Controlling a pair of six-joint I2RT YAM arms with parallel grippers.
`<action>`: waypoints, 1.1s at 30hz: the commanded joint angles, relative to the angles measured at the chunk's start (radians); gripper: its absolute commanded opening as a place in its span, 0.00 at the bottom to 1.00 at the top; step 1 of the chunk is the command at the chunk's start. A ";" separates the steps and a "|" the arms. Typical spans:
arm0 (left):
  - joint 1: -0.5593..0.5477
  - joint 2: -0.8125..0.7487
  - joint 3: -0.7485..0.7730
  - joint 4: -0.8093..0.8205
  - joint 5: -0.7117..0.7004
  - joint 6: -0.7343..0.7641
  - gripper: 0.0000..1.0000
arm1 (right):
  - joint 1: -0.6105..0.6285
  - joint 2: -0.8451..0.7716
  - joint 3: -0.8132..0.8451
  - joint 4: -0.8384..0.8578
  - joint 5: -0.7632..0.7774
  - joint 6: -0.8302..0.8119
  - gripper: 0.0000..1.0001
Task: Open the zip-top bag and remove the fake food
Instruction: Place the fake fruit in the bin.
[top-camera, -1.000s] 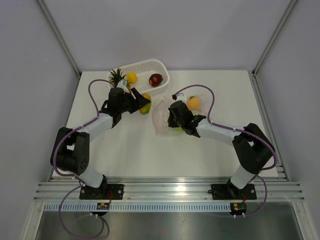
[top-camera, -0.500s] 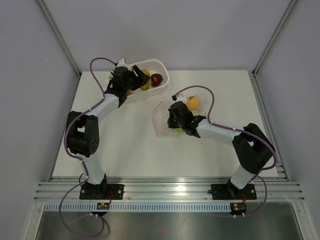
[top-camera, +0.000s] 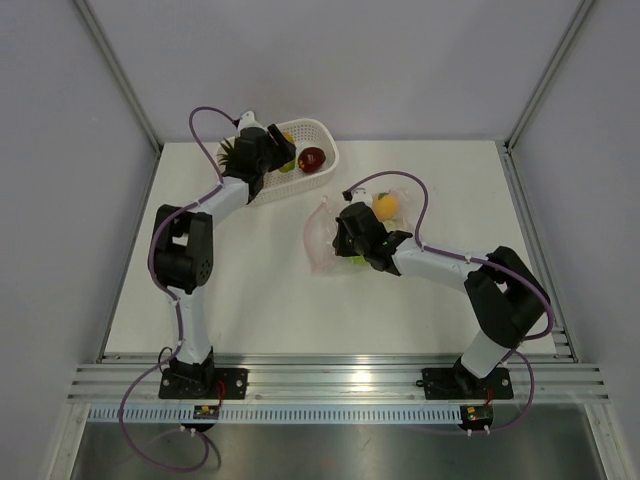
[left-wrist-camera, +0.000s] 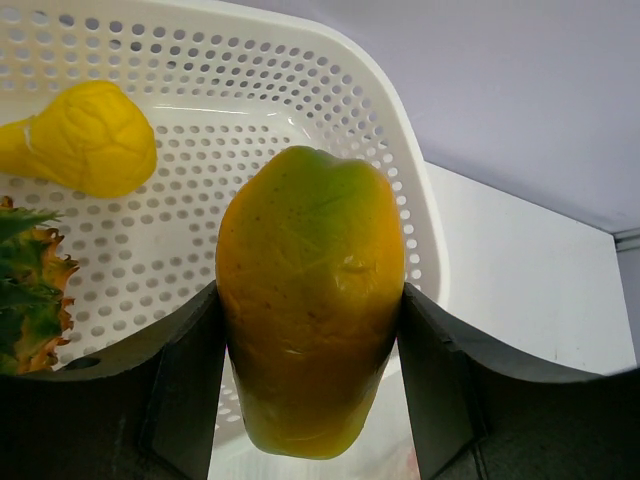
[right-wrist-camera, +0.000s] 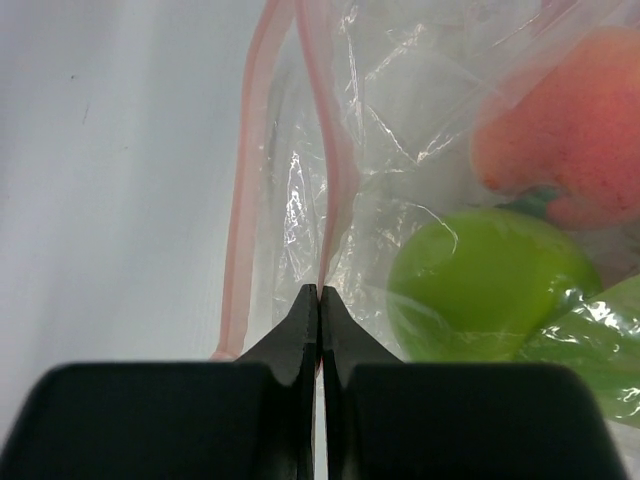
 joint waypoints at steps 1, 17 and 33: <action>0.013 0.010 0.033 0.065 -0.056 0.017 0.53 | 0.001 -0.007 0.008 0.048 -0.020 0.007 0.00; 0.018 -0.007 0.005 0.059 -0.010 -0.010 0.84 | 0.002 -0.029 0.004 0.044 -0.012 -0.001 0.00; 0.016 -0.332 -0.336 0.074 0.137 -0.090 0.84 | 0.001 -0.078 -0.019 0.055 -0.020 -0.030 0.06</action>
